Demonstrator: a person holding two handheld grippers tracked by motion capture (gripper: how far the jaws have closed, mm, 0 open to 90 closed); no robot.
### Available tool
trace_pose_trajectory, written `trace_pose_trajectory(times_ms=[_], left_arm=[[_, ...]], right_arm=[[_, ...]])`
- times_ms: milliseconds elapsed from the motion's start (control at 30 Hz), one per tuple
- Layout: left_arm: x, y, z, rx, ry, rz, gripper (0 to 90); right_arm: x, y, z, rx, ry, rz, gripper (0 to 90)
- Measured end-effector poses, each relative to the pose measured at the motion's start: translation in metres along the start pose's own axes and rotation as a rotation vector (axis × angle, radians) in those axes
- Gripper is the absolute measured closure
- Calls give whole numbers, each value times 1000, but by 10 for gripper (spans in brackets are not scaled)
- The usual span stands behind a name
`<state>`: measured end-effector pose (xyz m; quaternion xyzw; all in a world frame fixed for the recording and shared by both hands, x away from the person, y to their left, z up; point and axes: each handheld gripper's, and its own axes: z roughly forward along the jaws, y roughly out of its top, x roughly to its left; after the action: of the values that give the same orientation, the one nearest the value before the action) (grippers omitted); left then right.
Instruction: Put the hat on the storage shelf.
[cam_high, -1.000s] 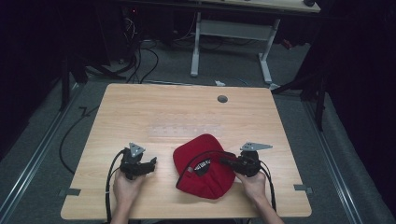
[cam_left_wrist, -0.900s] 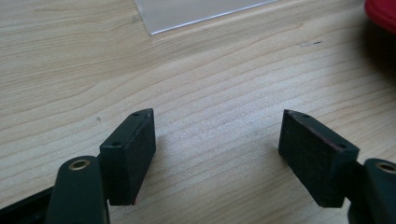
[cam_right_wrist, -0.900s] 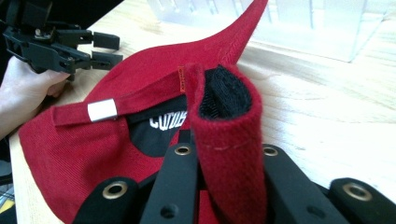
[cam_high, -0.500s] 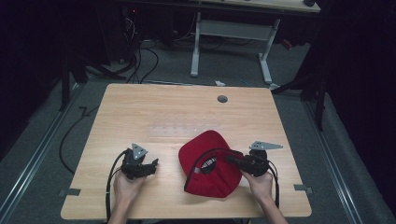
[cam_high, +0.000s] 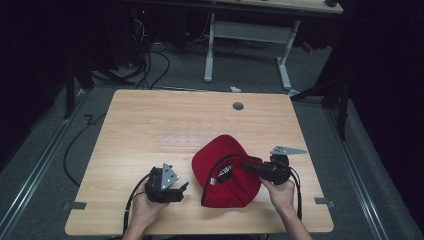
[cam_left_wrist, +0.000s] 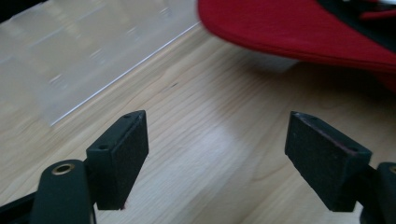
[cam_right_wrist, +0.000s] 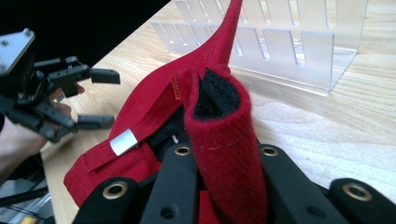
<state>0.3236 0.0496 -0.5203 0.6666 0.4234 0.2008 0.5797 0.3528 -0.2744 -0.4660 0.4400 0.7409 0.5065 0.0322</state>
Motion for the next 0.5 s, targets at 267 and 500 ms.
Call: trace_pose_trajectory(times_ms=[267,500], left_arm=[[-21,0,7,23,-71,69,182],[-30,5,11,7,-102,89,171]], right_arm=[[-2,6,-3,9,23,43,851],[3,14,4,40,60,62,851]])
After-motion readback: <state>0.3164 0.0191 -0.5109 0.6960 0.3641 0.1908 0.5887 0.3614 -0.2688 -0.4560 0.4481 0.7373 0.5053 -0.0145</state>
